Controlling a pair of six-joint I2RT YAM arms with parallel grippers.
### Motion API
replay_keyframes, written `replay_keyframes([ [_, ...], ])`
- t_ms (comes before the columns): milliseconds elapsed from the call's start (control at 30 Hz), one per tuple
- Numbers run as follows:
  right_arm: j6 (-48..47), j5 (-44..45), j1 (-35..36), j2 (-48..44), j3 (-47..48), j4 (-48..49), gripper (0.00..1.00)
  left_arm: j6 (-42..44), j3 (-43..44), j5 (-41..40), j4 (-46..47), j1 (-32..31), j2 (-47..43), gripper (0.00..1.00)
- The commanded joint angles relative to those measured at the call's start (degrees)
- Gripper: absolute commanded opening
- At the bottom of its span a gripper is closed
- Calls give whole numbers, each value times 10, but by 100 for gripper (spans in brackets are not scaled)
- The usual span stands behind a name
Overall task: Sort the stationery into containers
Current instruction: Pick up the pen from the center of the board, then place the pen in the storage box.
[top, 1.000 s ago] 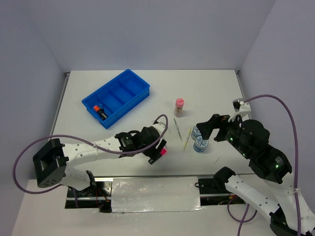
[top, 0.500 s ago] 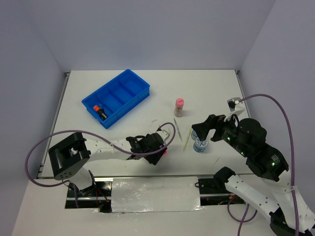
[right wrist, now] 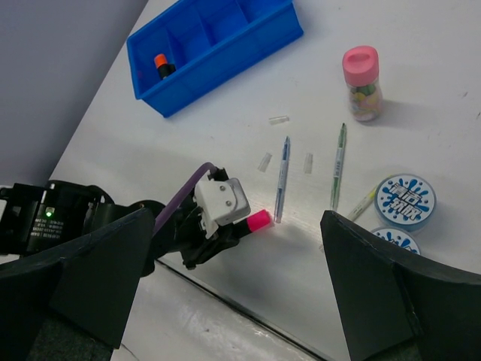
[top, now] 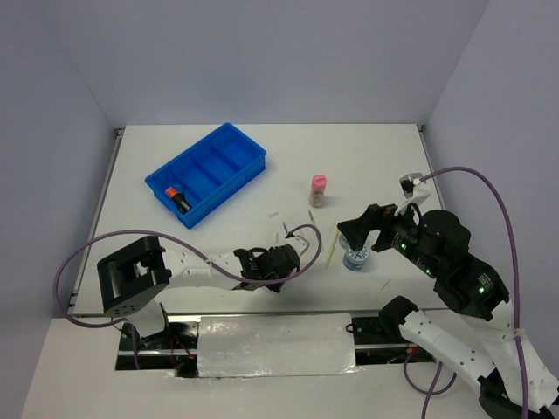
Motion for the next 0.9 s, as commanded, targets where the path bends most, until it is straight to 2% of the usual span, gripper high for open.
replay_keyframes([
  [0,-12,-4,2,-7,4,31,100,-41,-12,3,-46,-22,-8,0],
  [67,-13,-1,2,-6,9,30,100,-56,-20,-16,-67,-23,-34,0],
  [200,-17,-4,2,1,15,32,100,-71,-11,-50,-129,-23,-150,0],
  [333,-21,-3,2,11,23,35,100,-76,38,-111,-198,-8,-219,0],
  [400,-21,-2,2,20,27,38,100,-112,74,-162,-230,42,-236,0],
  [433,-20,-3,2,22,27,40,100,-122,89,-168,-251,105,-239,0],
  [533,-16,-7,3,30,28,47,100,-150,89,-145,-243,223,-256,0],
  [567,-15,-9,2,34,27,50,100,-163,88,-138,-232,301,-266,0],
  [633,-12,-17,2,37,24,56,100,-175,92,-128,-221,367,-270,0],
  [667,-12,-19,2,39,24,59,100,-181,100,-124,-205,424,-264,0],
  [733,-10,-20,2,45,19,64,100,-185,126,-96,-196,501,-245,0],
  [867,-5,-41,3,56,7,75,100,-194,178,-55,-179,586,-169,0],
])
